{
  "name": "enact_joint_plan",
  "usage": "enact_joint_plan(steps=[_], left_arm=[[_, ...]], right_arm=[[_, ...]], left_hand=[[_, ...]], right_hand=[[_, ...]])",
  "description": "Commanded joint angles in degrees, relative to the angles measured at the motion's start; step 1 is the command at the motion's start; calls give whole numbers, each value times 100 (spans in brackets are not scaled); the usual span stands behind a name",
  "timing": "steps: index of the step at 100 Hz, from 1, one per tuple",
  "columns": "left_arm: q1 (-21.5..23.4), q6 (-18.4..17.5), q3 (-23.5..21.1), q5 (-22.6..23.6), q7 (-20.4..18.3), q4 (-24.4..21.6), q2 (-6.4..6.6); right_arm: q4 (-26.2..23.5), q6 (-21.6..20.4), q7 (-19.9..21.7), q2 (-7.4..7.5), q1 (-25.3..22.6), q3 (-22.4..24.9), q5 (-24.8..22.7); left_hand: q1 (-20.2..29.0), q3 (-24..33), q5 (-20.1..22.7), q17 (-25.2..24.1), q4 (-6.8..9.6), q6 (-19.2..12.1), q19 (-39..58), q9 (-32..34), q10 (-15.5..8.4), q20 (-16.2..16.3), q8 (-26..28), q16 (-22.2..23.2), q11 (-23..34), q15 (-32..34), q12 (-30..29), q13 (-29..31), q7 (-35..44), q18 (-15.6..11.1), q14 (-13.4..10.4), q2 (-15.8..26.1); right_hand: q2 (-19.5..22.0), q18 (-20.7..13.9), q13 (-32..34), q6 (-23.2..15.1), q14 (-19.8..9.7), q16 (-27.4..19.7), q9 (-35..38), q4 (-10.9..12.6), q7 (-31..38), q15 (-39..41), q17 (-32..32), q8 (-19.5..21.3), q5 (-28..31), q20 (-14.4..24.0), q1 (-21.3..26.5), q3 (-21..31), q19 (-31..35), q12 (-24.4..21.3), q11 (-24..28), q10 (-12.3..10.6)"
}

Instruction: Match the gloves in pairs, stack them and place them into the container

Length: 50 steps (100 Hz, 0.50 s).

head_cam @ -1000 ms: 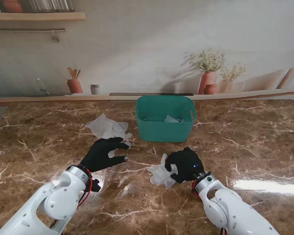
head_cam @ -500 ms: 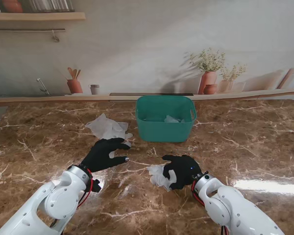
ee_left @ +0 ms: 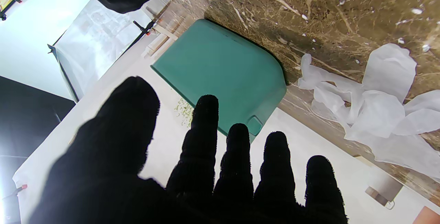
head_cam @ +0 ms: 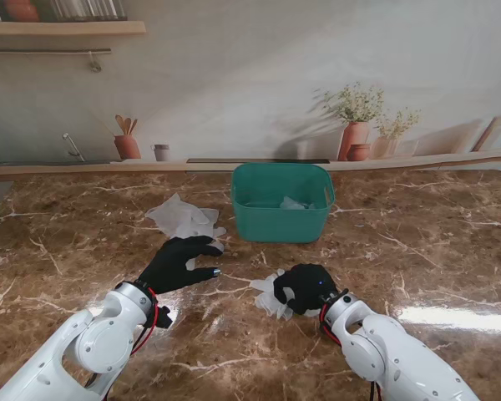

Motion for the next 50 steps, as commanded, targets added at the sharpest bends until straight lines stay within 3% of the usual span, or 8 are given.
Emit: enact_joint_plan(steps=[1,28,50], left_arm=[[21,-7,17,-7,-3,23,7],[39,16,33,-26,15,29,2],[44,-23,6,-4,21,33,4]], right_arm=[[-254,13,49,-32,-177,161,15],[-1105,6,-19,-87,-180,776,-168],[-1292,97,29,-132,363,992,-184]], left_hand=[[117,-120,112,-120,174,-158,-203,157,-192,93,35,-48,-113,-165,-69,-7,8,-74,-187,201],[109,-133,82,-125,178,-146,-238,143,-190,112,30,-53,-122,-172,-72,-20,-6,-79,-192,209],[114,-151,71,-121,181,-137,-260,131,-189,131,25,-57,-132,-180,-78,-24,-18,-78,-191,221]], right_hand=[[-118,-142,362,23,-4,159,245,279,95,289,182,-41,94,18,290,25,235,123,244,-199],[-83,-144,351,11,-15,135,230,286,115,330,204,-73,74,5,268,28,240,167,240,-214],[-40,-177,344,-1,-30,116,226,290,117,331,196,-92,55,0,248,42,241,183,225,-230]])
